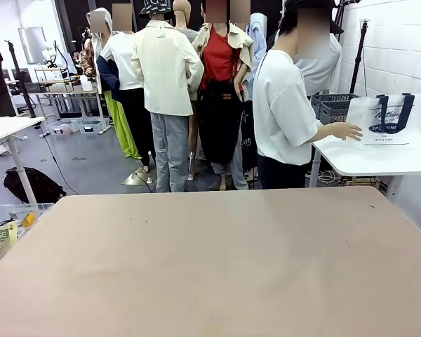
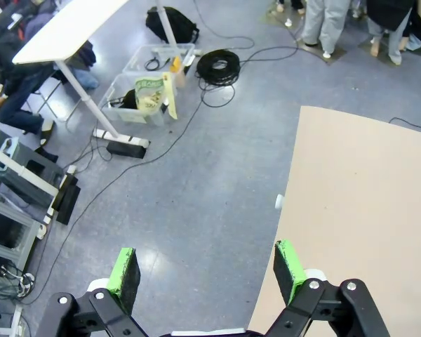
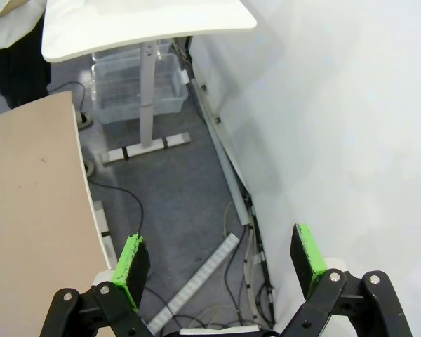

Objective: Transfer purchased items from the store into the shopping bag.
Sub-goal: Open the Reusable shopping bag in the center of the table.

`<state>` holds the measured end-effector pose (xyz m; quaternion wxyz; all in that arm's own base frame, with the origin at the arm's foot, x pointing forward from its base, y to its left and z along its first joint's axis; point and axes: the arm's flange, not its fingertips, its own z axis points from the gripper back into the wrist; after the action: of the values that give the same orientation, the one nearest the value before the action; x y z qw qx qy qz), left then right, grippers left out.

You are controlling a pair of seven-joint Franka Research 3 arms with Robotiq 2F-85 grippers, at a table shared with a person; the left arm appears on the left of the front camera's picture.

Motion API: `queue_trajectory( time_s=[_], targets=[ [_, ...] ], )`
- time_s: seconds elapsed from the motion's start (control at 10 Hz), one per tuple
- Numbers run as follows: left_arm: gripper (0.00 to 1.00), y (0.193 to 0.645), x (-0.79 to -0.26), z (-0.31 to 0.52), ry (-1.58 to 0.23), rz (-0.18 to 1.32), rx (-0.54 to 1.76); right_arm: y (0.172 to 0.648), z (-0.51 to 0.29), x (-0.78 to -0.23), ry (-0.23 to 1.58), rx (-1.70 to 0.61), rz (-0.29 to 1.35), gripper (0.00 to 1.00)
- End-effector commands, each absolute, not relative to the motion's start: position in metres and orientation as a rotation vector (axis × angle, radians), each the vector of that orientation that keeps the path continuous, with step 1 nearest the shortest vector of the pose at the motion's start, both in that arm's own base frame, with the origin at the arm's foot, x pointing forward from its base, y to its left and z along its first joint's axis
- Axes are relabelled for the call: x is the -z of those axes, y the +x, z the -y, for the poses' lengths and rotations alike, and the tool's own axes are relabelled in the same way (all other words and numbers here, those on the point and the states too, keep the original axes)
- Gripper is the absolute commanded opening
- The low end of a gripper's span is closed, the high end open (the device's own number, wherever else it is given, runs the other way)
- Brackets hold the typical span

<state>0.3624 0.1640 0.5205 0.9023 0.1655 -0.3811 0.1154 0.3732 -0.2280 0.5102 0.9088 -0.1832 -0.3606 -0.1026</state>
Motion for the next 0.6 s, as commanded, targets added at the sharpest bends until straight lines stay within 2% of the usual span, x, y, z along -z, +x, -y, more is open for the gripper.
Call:
queue_trajectory(
  time_s=[0.0,0.5],
  targets=[
    [1.0,0.3614,-0.5215,-0.1659,0.354,0.792,-0.218,0.3731,0.2279,-0.5106,-0.389,0.198,0.738,1.0],
    [1.0,0.3614,-0.5215,-0.1659,0.354,0.792,-0.218,0.3731,0.2279,-0.5106,-0.389,0.198,0.738,1.0]
  ],
)
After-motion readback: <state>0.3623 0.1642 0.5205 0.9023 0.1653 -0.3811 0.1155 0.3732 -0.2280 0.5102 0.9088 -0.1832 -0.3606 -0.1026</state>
